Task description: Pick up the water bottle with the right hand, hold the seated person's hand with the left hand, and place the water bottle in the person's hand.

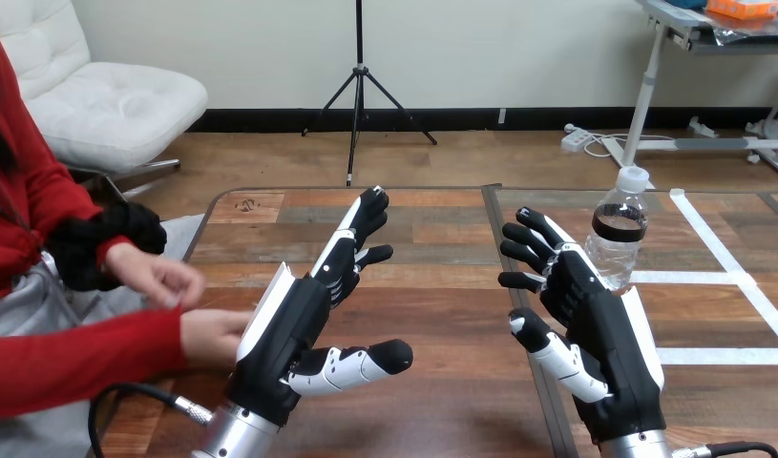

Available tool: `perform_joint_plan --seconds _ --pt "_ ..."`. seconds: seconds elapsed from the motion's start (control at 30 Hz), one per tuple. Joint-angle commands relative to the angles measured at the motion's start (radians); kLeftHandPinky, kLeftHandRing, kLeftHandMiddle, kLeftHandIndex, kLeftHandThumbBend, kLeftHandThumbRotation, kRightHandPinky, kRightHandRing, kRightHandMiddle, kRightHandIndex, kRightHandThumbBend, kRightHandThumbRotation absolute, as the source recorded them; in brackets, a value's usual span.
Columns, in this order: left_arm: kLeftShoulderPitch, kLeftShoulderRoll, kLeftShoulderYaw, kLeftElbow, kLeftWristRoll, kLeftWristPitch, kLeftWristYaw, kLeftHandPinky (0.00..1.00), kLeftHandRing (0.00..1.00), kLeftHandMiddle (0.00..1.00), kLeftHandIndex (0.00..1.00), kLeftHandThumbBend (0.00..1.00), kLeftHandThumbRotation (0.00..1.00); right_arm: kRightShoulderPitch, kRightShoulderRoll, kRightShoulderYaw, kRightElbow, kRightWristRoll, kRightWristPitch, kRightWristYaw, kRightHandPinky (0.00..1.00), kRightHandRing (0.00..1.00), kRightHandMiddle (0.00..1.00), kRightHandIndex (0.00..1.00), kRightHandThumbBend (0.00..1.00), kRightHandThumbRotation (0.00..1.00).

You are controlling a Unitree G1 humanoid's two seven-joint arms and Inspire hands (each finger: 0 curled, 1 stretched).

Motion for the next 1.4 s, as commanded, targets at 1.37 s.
perform_joint_plan --seconds 1.37 --pt "-0.042 -0.013 0.019 -0.009 0.012 -0.006 0.010 0.88 0.98 1.00 1.00 1.00 0.70 -0.024 -0.005 -0.006 -0.070 0.025 -0.006 0.003 0.73 0.84 0.86 0.87 1.00 0.68"
